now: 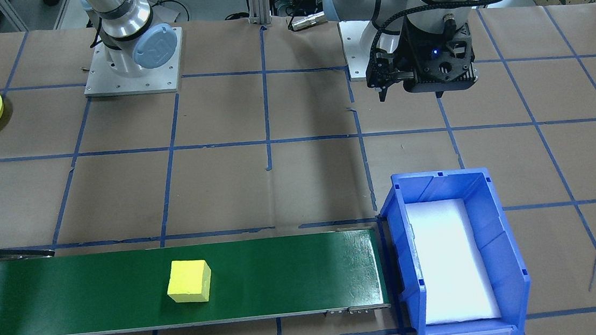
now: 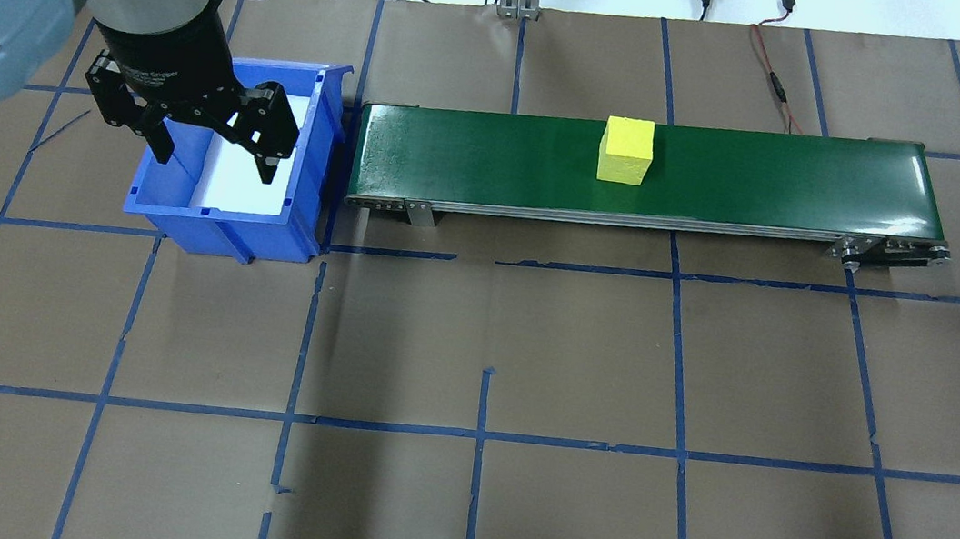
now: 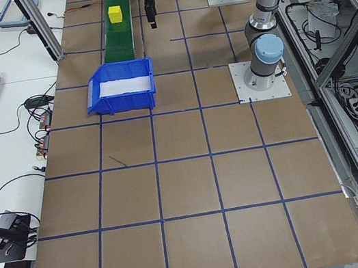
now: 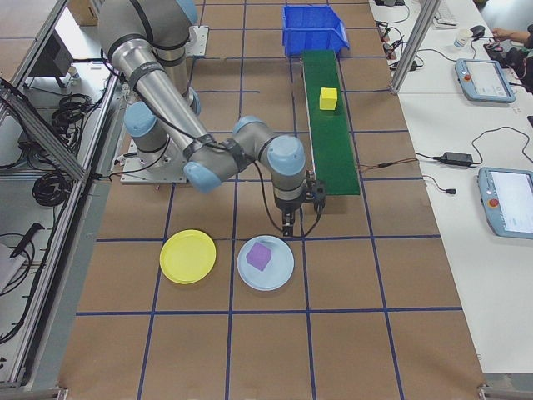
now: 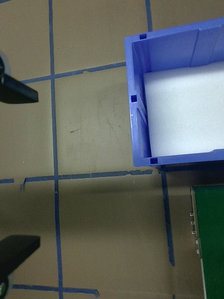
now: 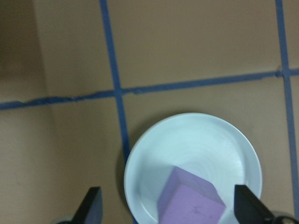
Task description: Move block left to right into plate
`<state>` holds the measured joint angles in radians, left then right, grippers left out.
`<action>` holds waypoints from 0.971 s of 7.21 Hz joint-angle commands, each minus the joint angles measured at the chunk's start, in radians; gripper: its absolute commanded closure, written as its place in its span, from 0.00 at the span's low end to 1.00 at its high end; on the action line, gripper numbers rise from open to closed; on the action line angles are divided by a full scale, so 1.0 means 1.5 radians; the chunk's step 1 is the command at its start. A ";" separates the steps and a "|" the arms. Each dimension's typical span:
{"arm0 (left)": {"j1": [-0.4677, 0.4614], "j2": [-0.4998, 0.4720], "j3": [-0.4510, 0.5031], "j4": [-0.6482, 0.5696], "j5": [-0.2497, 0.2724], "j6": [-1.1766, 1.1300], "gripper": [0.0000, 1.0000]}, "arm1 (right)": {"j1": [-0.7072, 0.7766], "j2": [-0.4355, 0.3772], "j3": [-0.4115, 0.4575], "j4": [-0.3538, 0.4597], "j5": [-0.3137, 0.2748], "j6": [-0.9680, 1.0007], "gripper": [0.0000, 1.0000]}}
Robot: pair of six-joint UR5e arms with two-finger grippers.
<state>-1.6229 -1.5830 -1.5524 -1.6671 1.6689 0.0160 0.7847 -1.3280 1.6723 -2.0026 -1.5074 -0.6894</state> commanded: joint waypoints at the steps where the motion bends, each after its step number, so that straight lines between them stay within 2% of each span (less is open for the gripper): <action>1: 0.000 0.000 0.000 0.001 0.000 0.000 0.00 | 0.147 0.003 -0.035 0.042 0.047 0.164 0.00; 2: 0.000 0.000 0.000 0.001 -0.001 -0.001 0.00 | 0.193 0.023 -0.057 0.043 0.070 0.218 0.00; 3: -0.001 0.000 0.000 0.000 0.000 -0.001 0.00 | 0.219 0.030 -0.054 0.042 0.141 0.223 0.00; 4: -0.001 0.000 0.000 0.000 0.000 0.000 0.00 | 0.242 0.042 -0.049 0.042 0.151 0.223 0.00; 5: -0.001 0.000 0.000 0.000 0.000 0.000 0.00 | 0.270 0.064 -0.054 0.007 0.169 0.244 0.00; 7: -0.002 0.000 0.000 0.000 -0.001 0.000 0.00 | 0.292 0.077 -0.049 -0.015 0.229 0.273 0.00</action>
<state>-1.6250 -1.5831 -1.5524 -1.6668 1.6686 0.0153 1.1972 -1.2305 1.5965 -2.0041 -1.2178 -0.3057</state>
